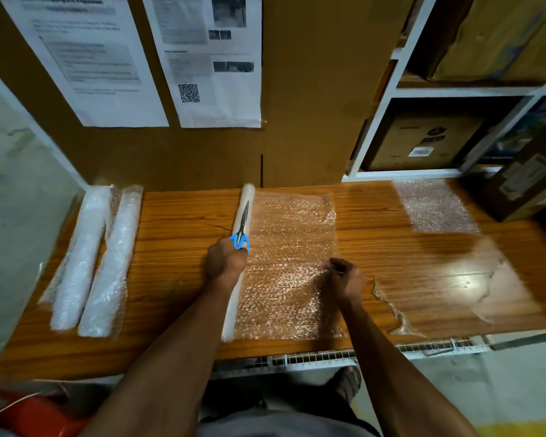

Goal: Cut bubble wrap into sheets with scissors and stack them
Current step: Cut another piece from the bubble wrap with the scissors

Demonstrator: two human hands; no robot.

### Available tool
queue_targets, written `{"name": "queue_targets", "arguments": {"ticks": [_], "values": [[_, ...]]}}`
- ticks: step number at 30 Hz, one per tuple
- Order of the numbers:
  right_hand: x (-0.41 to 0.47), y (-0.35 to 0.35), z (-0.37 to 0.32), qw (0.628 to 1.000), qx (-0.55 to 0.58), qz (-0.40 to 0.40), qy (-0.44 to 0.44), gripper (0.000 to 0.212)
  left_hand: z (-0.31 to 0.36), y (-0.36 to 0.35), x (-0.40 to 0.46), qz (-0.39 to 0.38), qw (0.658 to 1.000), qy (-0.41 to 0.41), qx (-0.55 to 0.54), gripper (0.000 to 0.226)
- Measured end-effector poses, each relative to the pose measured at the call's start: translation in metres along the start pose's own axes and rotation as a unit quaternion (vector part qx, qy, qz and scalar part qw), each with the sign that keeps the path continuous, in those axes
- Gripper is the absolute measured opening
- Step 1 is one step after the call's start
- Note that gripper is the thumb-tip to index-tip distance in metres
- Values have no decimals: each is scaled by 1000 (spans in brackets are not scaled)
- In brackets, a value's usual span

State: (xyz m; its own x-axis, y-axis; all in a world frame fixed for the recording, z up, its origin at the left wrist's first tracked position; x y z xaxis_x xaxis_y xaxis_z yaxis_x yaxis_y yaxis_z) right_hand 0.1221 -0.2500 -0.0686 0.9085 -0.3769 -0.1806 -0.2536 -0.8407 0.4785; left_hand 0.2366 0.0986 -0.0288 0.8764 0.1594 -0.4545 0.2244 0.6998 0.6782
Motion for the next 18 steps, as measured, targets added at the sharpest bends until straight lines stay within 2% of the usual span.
{"name": "queue_targets", "arguments": {"ticks": [4, 6, 8, 10, 12, 14, 16, 18], "values": [[-11, 23, 2, 999, -29, 34, -20, 29, -6, 5, -5, 34, 998, 17, 51, 42], [-14, 20, 2, 997, -65, 28, -8, 43, 0, 2, -9, 41, 998, -1, 42, 42], [-16, 14, 2, 988, -156, 8, -13, 60, 10, -10, -12, 9, 999, -28, -24, 33], [-20, 8, -7, 962, -273, -10, -14, 73, 18, -23, -12, -29, 995, -37, -89, 27], [-23, -11, -19, 926, -370, -78, 0, 81, 24, -36, -13, -61, 990, -32, -126, 29], [-28, -40, -23, 888, -428, -157, 61, 83, 27, -52, -13, -93, 982, -34, -160, 24], [-36, -64, -17, 861, -451, -218, 91, 80, 28, -69, -13, -128, 972, -43, -192, 18], [-44, -76, -6, 846, -457, -264, 74, 78, 26, -89, -15, -188, 954, -44, -229, 20]]}}
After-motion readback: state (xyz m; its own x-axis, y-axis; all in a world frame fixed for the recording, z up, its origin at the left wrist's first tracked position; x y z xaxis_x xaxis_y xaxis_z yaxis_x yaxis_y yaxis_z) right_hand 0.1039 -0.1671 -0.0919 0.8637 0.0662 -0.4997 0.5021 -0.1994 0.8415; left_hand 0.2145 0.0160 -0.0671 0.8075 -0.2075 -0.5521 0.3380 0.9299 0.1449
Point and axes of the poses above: each hand's wrist, its own x-axis towards the middle knuckle, its own y-axis out of the back of the hand, z = x × y, the point moved 10 cm from there along x, towards the middle knuckle, and after that the axes turned 13 degrees about -z, right-handed, at the moved point
